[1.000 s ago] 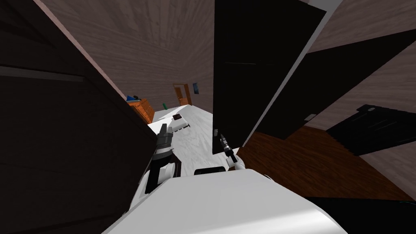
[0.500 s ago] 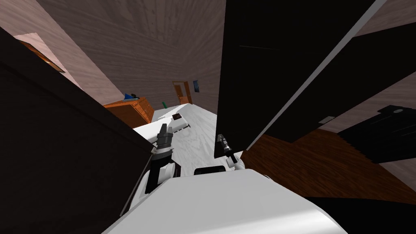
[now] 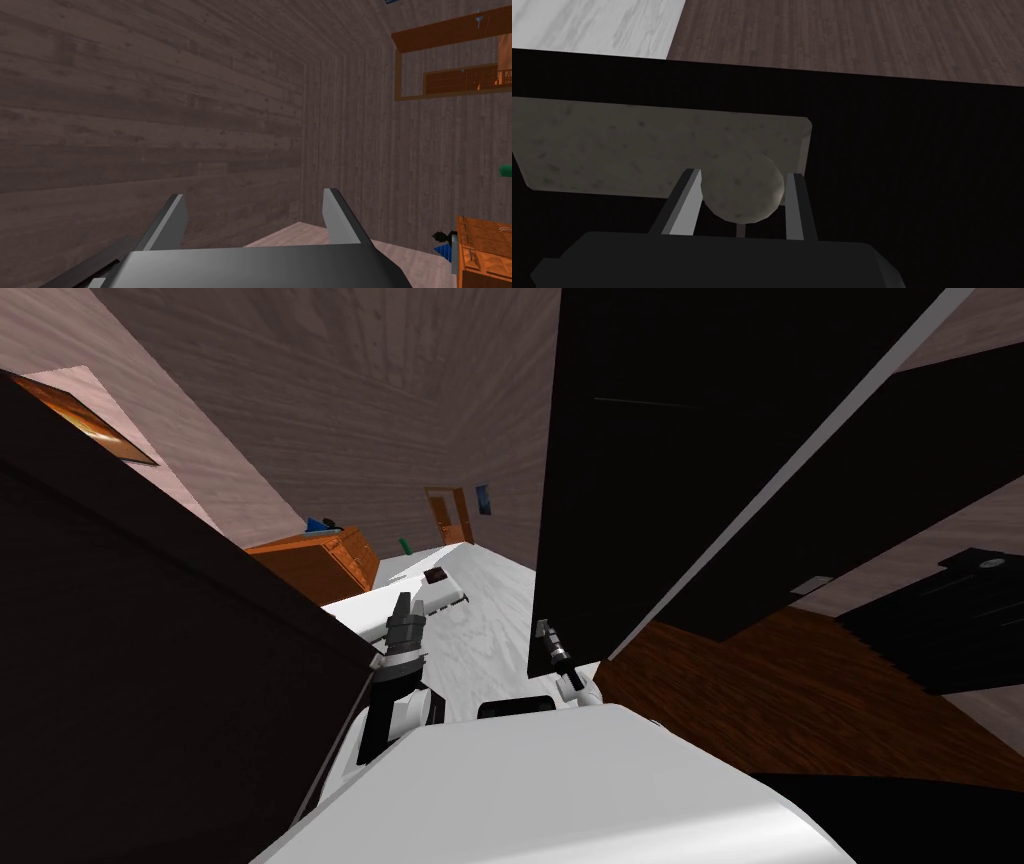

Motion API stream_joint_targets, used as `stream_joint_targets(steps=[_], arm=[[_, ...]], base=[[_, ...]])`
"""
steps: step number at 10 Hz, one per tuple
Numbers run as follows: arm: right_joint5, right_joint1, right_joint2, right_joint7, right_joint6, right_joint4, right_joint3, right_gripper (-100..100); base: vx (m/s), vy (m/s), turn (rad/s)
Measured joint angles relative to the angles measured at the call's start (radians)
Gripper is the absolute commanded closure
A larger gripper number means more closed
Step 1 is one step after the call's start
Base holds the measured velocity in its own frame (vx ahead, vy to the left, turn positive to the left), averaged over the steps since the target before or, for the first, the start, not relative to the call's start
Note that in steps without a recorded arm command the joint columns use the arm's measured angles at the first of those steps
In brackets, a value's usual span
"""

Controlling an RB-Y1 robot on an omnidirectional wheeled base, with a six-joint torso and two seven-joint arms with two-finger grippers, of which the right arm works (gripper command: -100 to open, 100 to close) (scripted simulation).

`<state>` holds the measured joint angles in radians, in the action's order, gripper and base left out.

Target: Push the door open

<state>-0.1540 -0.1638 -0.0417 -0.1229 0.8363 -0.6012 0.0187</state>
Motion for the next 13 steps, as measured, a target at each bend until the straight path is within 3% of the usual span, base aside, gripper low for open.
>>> stream_joint_targets(steps=[3, 6, 7, 9, 11, 13], arm=[[0.0, 0.002, 0.0, 0.0, -0.001, 0.001, 0.0, 100], [0.014, 0.008, 0.004, 0.028, -0.013, 0.003, 0.018, 100], [0.02, 0.005, 0.005, 0.038, -0.013, 0.009, 0.027, 100], [0.035, -0.029, 0.005, 0.057, 0.011, 0.051, 0.048, 100], [0.04, -0.014, 0.018, 0.069, -0.018, 0.004, 0.056, 100], [0.055, -0.004, 0.038, 0.095, -0.029, 0.0, 0.077, 100]], base=[[0.031, 0.012, -0.014], [0.18, 0.072, -0.069], [0.221, 0.066, -0.051], [0.085, 0.034, -0.018], [0.16, 0.075, -0.107], [0.191, 0.07, -0.09]])
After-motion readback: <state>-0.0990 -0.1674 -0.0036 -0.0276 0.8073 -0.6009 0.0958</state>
